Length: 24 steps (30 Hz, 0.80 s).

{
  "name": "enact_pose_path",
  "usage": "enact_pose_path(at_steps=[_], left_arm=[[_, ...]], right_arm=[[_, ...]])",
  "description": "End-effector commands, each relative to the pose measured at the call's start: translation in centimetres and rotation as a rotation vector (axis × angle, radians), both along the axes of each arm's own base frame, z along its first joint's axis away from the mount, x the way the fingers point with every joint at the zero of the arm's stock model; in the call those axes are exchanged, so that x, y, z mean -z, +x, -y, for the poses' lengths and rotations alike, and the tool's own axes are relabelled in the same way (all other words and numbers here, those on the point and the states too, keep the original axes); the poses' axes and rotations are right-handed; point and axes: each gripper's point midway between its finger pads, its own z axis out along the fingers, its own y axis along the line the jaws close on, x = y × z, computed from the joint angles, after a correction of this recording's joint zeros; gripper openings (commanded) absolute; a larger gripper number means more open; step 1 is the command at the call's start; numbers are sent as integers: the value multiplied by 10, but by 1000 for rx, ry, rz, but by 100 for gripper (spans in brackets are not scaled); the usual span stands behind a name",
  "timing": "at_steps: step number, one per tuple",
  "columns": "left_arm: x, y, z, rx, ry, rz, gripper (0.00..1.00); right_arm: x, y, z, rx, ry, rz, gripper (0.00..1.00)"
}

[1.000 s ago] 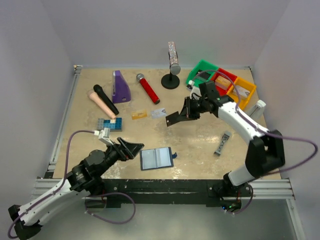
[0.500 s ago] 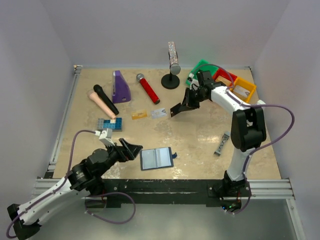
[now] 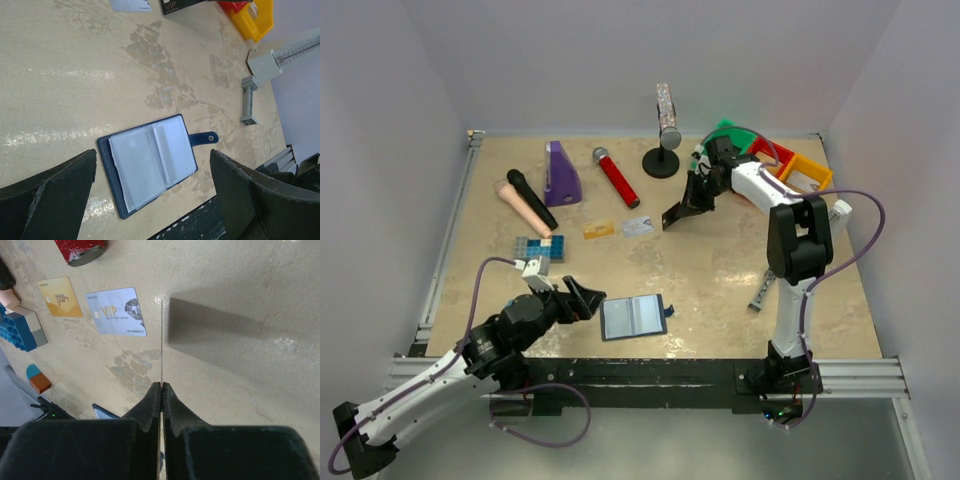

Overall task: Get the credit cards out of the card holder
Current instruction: Place the credit card at the center of the board.

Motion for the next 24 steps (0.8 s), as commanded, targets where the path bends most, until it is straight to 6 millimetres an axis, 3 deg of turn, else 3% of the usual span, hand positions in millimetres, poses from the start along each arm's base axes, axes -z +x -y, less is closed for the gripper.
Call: enact_pose_path(at_steps=[1,13,24], left_arm=[[-22,7,1,-11,-10,57,100],[-20,10,4,-4,4,60,100],[-16,10,3,-5,12,62,100]], right_arm=[[-9,6,4,20,-21,6,0],[2,1,2,14,-16,-31,0],[2,0,3,25,-16,-37,15]])
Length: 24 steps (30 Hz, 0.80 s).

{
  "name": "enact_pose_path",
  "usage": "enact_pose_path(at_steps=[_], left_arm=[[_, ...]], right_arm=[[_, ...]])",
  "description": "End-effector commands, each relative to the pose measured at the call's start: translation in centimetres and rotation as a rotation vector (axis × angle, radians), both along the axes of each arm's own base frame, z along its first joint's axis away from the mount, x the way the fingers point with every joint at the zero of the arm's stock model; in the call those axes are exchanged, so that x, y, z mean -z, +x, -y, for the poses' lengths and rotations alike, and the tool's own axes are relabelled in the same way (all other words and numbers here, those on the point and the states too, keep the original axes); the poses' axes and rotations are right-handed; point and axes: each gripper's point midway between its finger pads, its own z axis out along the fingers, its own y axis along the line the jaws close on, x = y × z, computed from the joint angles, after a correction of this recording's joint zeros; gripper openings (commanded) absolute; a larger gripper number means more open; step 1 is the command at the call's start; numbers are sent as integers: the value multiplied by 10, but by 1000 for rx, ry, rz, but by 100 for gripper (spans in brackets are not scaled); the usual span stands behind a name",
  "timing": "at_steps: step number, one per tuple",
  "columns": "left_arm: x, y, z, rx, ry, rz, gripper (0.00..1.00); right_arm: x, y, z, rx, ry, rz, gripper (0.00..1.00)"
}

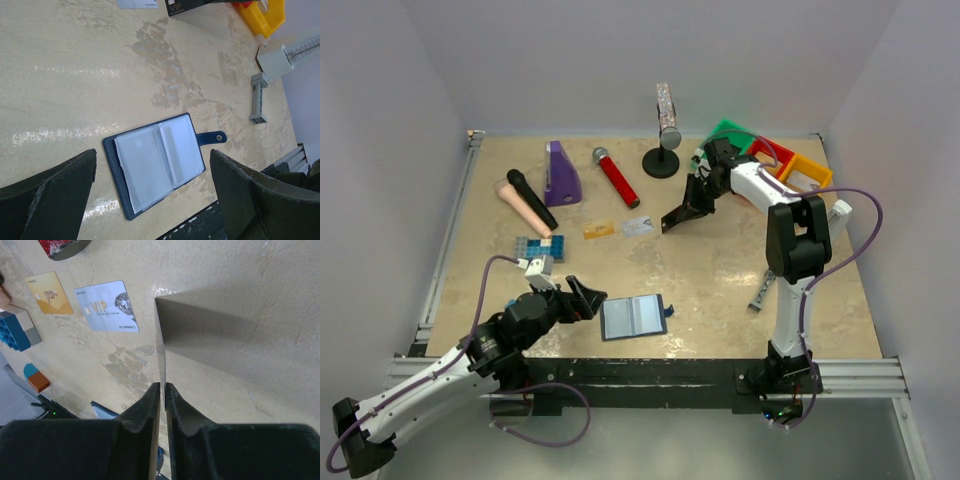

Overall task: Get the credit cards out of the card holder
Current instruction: Place the credit card at the center of the board.

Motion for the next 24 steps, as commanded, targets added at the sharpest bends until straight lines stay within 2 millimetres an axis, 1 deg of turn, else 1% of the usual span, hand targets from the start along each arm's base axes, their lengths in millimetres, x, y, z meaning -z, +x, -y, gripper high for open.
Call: enact_pose_path(at_steps=[1,5,13,21,24], left_arm=[[-24,7,3,-2,-34,68,100],[-23,7,2,-3,-29,68,100],[-23,7,2,-2,-27,68,100],[-21,5,0,-5,-22,66,100],[-23,5,-1,-7,-25,69,100]], right_arm=[[-9,6,1,16,1,18,16],[-9,5,1,22,2,20,21],[-13,5,3,28,-9,31,26],[-11,1,12,41,-32,23,28],[-11,0,17,50,-38,19,31]])
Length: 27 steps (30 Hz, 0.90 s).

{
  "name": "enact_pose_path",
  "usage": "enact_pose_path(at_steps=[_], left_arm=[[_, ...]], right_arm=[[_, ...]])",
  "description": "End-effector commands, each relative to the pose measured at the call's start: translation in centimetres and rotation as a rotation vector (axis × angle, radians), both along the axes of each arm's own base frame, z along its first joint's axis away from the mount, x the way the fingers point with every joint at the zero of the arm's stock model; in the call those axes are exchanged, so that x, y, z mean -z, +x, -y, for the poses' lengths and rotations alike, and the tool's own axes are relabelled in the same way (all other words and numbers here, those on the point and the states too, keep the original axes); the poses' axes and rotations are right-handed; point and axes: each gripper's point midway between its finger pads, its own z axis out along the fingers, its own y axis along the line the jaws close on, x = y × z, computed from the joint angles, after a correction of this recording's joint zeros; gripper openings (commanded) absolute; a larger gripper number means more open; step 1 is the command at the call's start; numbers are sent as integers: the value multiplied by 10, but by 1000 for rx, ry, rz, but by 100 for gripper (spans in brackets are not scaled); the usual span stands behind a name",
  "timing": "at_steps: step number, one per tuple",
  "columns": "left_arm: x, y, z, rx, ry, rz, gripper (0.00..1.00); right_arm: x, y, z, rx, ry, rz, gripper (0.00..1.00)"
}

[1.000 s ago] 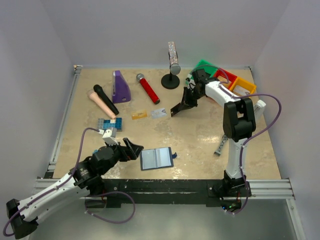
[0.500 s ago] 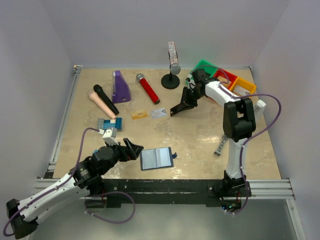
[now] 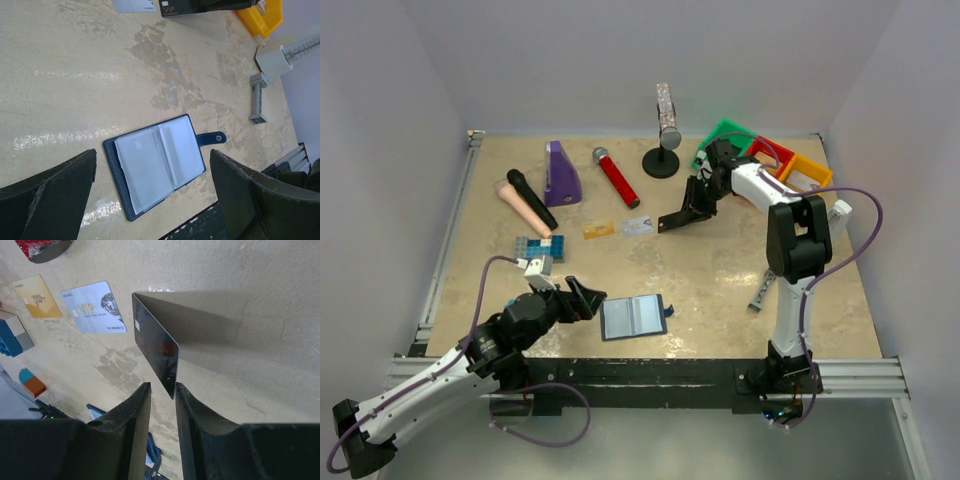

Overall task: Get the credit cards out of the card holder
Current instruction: Place the credit card at the center of the board, then remove the credit card from the card holder.

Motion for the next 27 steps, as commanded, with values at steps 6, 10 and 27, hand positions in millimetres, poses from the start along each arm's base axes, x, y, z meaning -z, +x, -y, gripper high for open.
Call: enact_pose_path(at_steps=[6,10,27], left_arm=[[-21,5,0,-12,-28,51,100],[-23,5,-1,-13,-22,54,100],[1,-5,-3,-56,-63,-102,100]], right_arm=[[-22,-2,20,38,-23,40,37],[-36,-7,25,43,-26,76,41],[-109,-129,31,-19,-480,706,60]])
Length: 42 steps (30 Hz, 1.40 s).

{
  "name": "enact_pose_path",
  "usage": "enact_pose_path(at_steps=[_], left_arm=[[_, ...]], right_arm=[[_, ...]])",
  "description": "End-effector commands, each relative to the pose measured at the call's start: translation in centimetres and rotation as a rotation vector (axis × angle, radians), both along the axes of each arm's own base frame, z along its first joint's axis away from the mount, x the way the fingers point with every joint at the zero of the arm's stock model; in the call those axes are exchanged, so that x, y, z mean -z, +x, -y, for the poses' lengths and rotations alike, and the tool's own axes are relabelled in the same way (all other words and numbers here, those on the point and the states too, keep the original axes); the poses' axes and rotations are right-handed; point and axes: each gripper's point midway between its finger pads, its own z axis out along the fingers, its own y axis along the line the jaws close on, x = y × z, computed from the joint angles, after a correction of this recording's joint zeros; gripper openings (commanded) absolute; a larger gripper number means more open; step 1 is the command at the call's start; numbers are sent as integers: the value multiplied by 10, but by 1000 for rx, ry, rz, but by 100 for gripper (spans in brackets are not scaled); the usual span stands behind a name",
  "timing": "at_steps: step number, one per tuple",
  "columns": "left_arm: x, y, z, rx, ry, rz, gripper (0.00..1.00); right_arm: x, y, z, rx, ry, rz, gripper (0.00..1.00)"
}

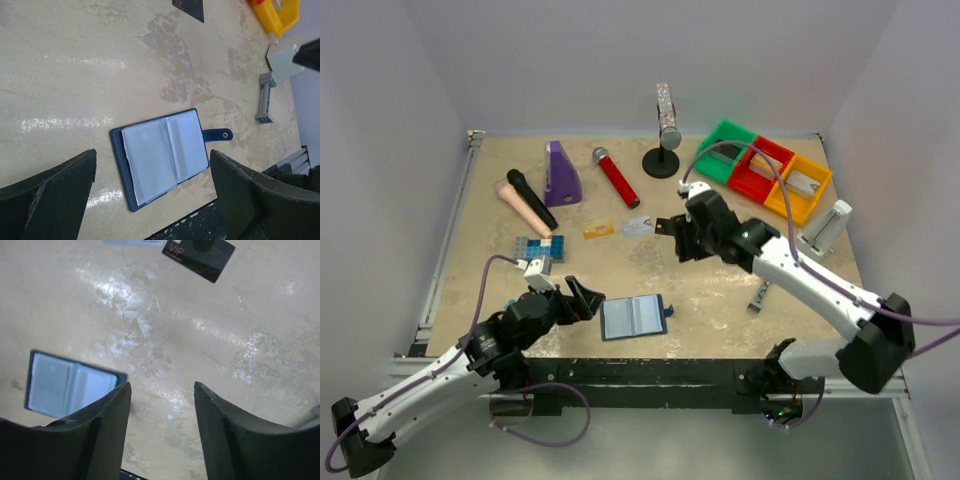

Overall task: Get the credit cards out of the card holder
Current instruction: Remove the credit card from the card holder.

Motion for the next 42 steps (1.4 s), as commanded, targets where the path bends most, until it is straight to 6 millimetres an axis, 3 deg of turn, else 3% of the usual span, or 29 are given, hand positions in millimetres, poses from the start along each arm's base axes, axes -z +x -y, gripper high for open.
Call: enact_pose_path(at_steps=[1,2,3,6,10,16,29,42], left_arm=[[-5,-3,0,-47,-92,-50,100],[-2,-3,-1,-49,-96,-55,100],[0,-4,-1,-49,-102,-56,100],[5,-8,2,-33,-118,-73,100],[16,-13,6,-6,-101,-110,97],[29,-19,19,53,-80,-172,88],[35,-25,26,95,-101,-188,82],[36,-28,36,168,-87,-176,70]], right_arm=[[-1,-17,25,163,-12,167,74],[7,-27,24,210,66,121,87],[11,-36,13,160,124,92,91],[28,-57,-8,40,222,24,98],[49,-78,-22,-42,215,-41,99],[79,-91,-35,-55,164,-136,80],[118,-110,-49,-77,92,-254,51],[120,-121,-50,-81,110,-286,0]])
